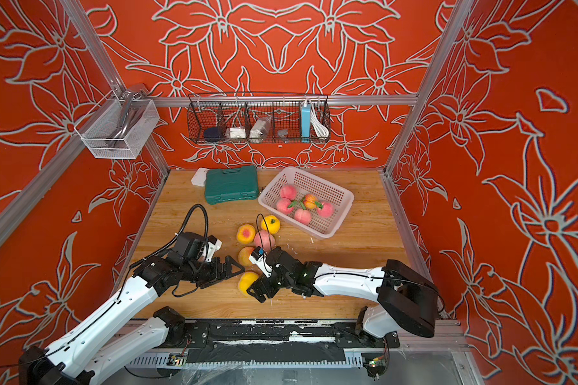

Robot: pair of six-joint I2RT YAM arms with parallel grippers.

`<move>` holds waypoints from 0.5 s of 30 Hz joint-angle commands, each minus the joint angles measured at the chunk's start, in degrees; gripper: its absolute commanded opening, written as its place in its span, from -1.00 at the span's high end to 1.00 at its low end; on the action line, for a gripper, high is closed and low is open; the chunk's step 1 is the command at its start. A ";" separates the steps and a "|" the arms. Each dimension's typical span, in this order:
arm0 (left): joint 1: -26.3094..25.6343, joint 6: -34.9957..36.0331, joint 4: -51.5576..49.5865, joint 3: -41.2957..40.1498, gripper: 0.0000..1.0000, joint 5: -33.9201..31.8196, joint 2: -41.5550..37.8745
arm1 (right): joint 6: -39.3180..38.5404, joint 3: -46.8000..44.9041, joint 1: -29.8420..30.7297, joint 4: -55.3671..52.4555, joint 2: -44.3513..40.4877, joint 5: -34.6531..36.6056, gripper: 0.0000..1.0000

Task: Put the peaches into the basket
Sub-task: Pick up the peach from the center of the board.

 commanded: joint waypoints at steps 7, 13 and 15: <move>0.83 -3.47 1.34 -3.09 -0.97 0.33 -2.61 | 0.84 3.14 1.20 3.77 4.93 2.23 -0.87; 1.92 -3.01 1.39 -2.89 -0.97 0.66 -2.52 | 0.22 4.89 1.34 4.04 7.67 2.67 -0.87; 2.04 -3.01 1.42 -2.90 -0.97 0.66 -2.53 | -0.01 5.51 1.28 3.74 8.40 2.81 -0.87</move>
